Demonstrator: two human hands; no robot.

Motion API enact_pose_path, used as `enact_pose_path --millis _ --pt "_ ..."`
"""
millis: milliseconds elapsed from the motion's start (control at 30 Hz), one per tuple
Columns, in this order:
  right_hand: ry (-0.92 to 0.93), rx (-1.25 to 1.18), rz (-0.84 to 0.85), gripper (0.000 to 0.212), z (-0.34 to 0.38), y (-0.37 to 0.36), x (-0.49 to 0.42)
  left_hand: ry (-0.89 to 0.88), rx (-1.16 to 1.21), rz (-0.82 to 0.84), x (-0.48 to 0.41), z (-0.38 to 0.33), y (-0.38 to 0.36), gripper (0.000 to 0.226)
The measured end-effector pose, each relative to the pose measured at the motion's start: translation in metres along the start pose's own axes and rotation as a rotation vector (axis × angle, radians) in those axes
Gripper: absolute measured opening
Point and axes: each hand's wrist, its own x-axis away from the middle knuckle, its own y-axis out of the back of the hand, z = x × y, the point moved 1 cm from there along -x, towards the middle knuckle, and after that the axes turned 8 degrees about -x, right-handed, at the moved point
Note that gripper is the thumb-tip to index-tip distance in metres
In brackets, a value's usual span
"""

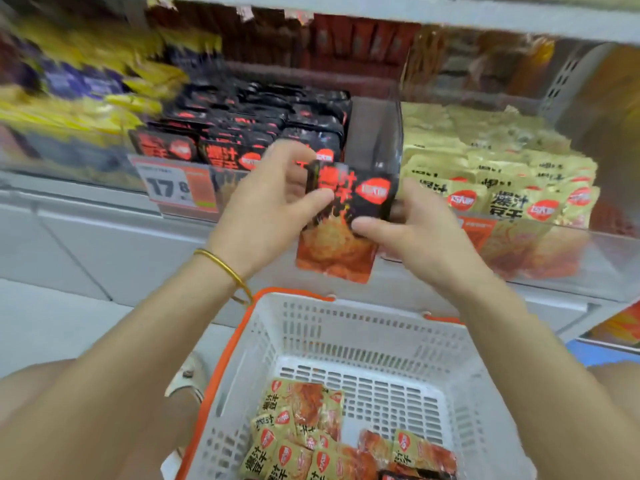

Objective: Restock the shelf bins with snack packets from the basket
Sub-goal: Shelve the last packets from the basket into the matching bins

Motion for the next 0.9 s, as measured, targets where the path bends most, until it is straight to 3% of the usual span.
enact_pose_path --millis 100,167,267,501,601,701,901 --pt "0.287 0.223 -0.225 0.045 0.046 -0.007 -0.035 -0.122 -0.223 -0.304 -0.014 0.007 0.022 0.038" --pt "0.378 0.388 -0.290 0.056 0.058 -0.015 -0.054 -0.158 -0.421 -0.348 -0.016 0.025 0.025 0.040" --pt "0.306 0.577 -0.249 0.056 0.048 -0.030 -0.074 -0.156 -0.604 -0.288 -0.014 0.045 0.020 0.041" --pt "0.024 0.958 -0.144 0.046 0.010 -0.047 -0.088 -0.145 -0.680 -0.234 -0.014 0.049 0.006 0.036" --pt "-0.010 0.969 -0.072 0.035 0.013 -0.045 -0.095 -0.133 -0.695 -0.225 -0.014 0.051 0.006 0.033" --pt "0.037 0.963 -0.130 0.020 0.014 -0.045 -0.094 -0.138 -0.719 -0.203 -0.014 0.053 0.005 0.029" --pt "0.055 0.933 -0.151 0.027 0.017 -0.047 -0.085 -0.134 -0.735 -0.205 -0.004 0.057 0.000 0.040"
